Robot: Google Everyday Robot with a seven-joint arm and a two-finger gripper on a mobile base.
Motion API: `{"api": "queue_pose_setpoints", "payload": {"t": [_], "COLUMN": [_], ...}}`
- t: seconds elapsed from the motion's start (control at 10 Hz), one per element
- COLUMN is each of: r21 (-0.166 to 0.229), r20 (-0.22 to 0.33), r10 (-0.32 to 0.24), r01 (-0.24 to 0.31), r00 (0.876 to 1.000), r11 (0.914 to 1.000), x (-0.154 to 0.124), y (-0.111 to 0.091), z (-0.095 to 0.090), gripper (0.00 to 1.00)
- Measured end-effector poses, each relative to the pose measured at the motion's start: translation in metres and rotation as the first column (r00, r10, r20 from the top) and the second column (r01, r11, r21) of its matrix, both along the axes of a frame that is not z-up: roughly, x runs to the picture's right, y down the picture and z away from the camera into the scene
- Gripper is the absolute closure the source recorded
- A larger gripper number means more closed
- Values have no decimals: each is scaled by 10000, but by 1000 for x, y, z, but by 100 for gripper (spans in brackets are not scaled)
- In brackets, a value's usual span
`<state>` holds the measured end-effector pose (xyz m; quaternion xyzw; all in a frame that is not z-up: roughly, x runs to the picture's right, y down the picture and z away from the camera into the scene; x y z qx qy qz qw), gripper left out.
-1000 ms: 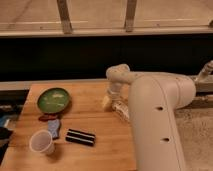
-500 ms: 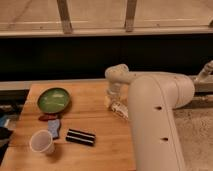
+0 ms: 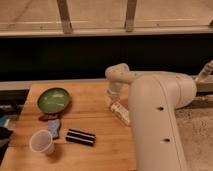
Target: Stand the bottle upright
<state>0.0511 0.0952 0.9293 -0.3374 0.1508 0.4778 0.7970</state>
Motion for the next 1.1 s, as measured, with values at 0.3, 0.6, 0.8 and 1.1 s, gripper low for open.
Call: {"api": "queue_pose_setpoints", "payload": {"t": [0.3,0.6,0.8,1.1], "r21": [632,1261,1619,2343], "r20": [10,-114,-262,-218], "r10": [305,278,152,537], "r01": [-305,-262,-108,-471], "r00": [9995,9995,9995,9983], "r11": [9975,9917,9867,9710], "x": [9,17,18,16], "y": [-27,-65,-89,-118], "z": [-18,-35,-42,-50], "gripper": [100,100,100,100]}}
